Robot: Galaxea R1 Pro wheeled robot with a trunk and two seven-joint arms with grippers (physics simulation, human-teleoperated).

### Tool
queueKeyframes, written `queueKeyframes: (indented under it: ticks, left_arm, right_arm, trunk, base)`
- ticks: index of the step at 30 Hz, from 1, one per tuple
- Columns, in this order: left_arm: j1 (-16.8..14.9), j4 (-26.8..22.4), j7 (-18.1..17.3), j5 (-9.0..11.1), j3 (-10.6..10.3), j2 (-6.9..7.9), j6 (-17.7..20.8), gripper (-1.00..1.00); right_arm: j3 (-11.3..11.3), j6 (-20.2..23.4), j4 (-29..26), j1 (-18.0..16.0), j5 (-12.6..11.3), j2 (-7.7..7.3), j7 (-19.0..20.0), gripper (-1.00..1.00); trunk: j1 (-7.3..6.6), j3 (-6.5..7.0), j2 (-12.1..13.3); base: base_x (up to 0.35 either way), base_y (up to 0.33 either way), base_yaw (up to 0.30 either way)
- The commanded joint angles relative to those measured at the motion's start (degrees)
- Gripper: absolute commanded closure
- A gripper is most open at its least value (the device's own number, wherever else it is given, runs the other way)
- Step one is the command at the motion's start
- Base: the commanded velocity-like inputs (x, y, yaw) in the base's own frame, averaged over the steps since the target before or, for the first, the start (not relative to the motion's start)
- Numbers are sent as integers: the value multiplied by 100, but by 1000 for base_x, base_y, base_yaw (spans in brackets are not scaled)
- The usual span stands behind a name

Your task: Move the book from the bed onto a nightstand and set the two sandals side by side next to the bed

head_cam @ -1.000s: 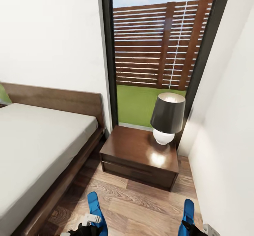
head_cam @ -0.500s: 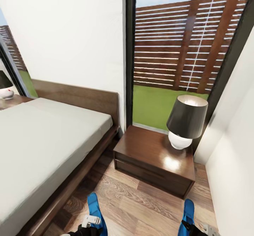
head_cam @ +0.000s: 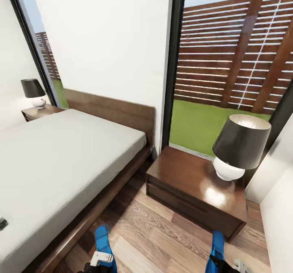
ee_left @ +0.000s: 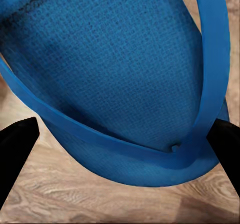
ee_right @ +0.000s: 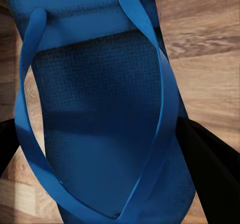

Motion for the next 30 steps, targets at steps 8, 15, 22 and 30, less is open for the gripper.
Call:
queueKeyframes:
  ticks: [8,15,22,30]
  left_arm:
    - [22,11,195,45,-29,-226,13,100]
    - [27,11,190,43,-28,-257,16,100]
    - [32,11,190,42,-28,-258,8,100]
    - [59,10,190,42,-28,-259,7,100]
  right_arm:
    - [-8,38,1,-2,-16,10,26,100]
    - [-11,8,17,-2,-16,6,24,100]
    - [-12,5,228,-2,-16,3,46,100]
    - [-12,0,280,-2,-16,3,50,100]
  trunk:
    - [-1,-5,-2]
    - [-1,-5,-2]
    - [-1,-5,-2]
    - [-1,-5,-2]
  base:
    - [0,0,240]
    - [39,-114,25]
    - [47,-104,181]
    - [5,-10,283]
